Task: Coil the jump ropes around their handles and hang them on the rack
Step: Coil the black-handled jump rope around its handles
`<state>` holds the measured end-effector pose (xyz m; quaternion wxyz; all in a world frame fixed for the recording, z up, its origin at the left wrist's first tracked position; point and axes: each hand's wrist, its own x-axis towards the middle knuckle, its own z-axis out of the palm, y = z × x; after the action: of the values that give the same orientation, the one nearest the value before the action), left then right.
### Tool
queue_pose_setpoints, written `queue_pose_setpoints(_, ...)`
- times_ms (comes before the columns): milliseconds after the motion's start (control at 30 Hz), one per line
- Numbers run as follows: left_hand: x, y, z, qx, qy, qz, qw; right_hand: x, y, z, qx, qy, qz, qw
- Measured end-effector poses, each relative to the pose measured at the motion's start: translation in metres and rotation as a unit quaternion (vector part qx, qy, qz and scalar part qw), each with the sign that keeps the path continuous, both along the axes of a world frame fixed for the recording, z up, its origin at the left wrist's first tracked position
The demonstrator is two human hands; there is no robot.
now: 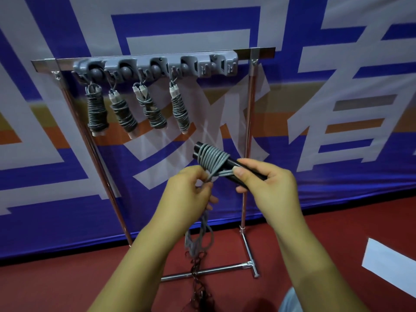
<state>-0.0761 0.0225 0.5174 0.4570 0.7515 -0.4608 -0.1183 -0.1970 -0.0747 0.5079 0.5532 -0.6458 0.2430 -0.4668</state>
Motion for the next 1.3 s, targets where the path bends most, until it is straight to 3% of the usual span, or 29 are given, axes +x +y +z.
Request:
queue_pose_setpoints(100, -0.001, -0.004, -0.006, -0.009, 0.023, 0.013, 1.000, 0.005, 0.001, 0.001, 0.000, 0.002, 0.003, 1.000)
queue_pose_setpoints(167, 0.001, -0.007, -0.008, -0.048, 0.145, 0.006, 0.988, 0.008, 0.000, 0.001, 0.002, 0.002, -0.008, 1.000)
queue_pose_setpoints(233, 0.005, -0.009, -0.005, -0.087, 0.297, -0.035, 0.950, 0.008, -0.003, 0.001, 0.001, -0.007, -0.023, 1.000)
queue_pose_setpoints(300, 0.009, -0.008, -0.001, -0.085, 0.358, -0.086, 0.926, 0.008, -0.005, 0.002, -0.002, -0.015, -0.024, 1.000)
queue_pose_setpoints(433, 0.012, -0.010, 0.001, -0.060, 0.403, -0.137, 0.903, 0.008, -0.007, 0.004, 0.004, -0.026, -0.007, 1.000)
queue_pose_setpoints(533, 0.012, -0.011, -0.001, -0.051, 0.382, -0.125, 0.914, 0.007, -0.007, 0.003, 0.009, -0.021, 0.004, 1.000)
queue_pose_setpoints(733, 0.013, -0.010, -0.002, -0.105, 0.436, -0.155, 0.880, 0.008, -0.008, 0.003, 0.014, -0.022, 0.001, 1.000)
queue_pose_setpoints(933, 0.024, 0.000, -0.001, -0.101, 0.405, -0.206, 0.885, 0.007, -0.009, 0.011, 0.089, -0.058, 0.048, 0.993)
queue_pose_setpoints(1067, 0.025, 0.000, 0.003, -0.071, 0.371, -0.163, 0.911, 0.007, -0.006, 0.011, 0.112, -0.041, 0.074, 0.990)
queue_pose_setpoints(1200, 0.029, 0.000, 0.006, -0.047, 0.216, -0.085, 0.972, 0.006, -0.002, 0.013, 0.093, -0.031, 0.068, 0.993)
queue_pose_setpoints(1300, 0.028, -0.004, 0.005, -0.010, 0.095, -0.046, 0.994, 0.004, 0.000, 0.016, 0.078, -0.021, 0.064, 0.995)
